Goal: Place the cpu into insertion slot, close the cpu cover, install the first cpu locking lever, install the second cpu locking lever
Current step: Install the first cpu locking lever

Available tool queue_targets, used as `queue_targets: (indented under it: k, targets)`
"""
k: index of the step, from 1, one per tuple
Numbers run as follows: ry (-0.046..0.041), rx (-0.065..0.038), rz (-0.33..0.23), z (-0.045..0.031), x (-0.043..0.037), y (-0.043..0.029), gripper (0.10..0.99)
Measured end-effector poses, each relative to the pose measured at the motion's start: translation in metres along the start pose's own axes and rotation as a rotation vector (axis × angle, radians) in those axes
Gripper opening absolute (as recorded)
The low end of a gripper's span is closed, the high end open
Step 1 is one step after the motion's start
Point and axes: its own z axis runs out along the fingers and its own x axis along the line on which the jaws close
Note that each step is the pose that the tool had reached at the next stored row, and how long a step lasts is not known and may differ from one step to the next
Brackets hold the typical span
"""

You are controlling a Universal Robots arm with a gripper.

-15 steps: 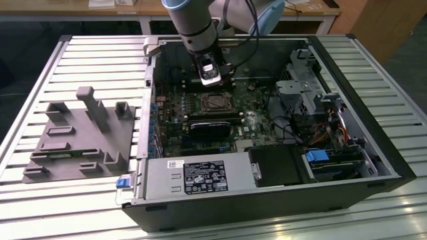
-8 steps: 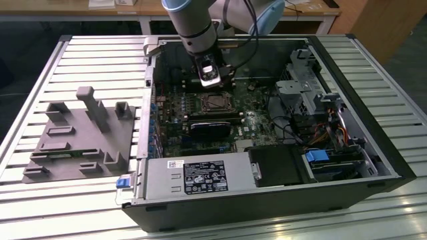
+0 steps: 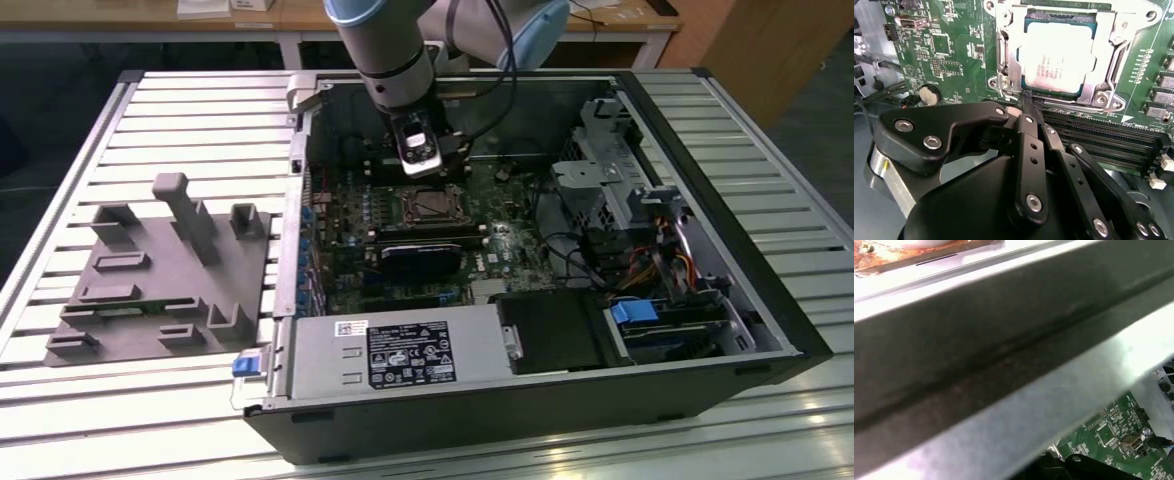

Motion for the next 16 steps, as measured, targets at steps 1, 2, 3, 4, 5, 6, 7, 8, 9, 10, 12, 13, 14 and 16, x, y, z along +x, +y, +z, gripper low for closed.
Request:
queue_targets:
  k: [1,2,3,4,5,6,7,8,9,10,12,13,14,16]
  targets:
    - [0.0000,0.000,0.000,0.0000,0.0000,0.0000,0.102]
    - [-0.0001,0.000,0.000,0.0001,-0.0001,0.0000,0.102]
    - [0.0000,0.000,0.000,0.0001,-0.0001,0.0001,0.102]
    - [0.0006,-0.002,0.000,0.0002,-0.0001,0.0000,0.102]
    - [0.0016,-0.003,0.001,0.0002,-0.0001,0.0001,0.102]
    - [0.0027,-0.005,0.001,0.0001,-0.0002,0.0001,0.102]
    - [0.0035,-0.007,0.002,0.0002,-0.0001,0.0001,0.102]
    - [0.0037,-0.007,0.002,0.0002,-0.0001,0.0001,0.102]
    - [0.0037,-0.007,0.002,0.0002,-0.0001,0.0002,0.102]
    - [0.0037,-0.008,0.002,0.0001,-0.0002,0.0002,0.102]
    - [0.0030,-0.006,0.001,-0.0004,-0.0003,0.0003,0.102]
    - [0.0021,-0.004,0.001,-0.0012,-0.0006,0.0004,0.102]
    - [0.0018,-0.004,0.000,-0.0022,-0.0008,0.0007,0.102]
    - [0.0016,-0.003,0.000,-0.0045,-0.0014,0.0013,0.102]
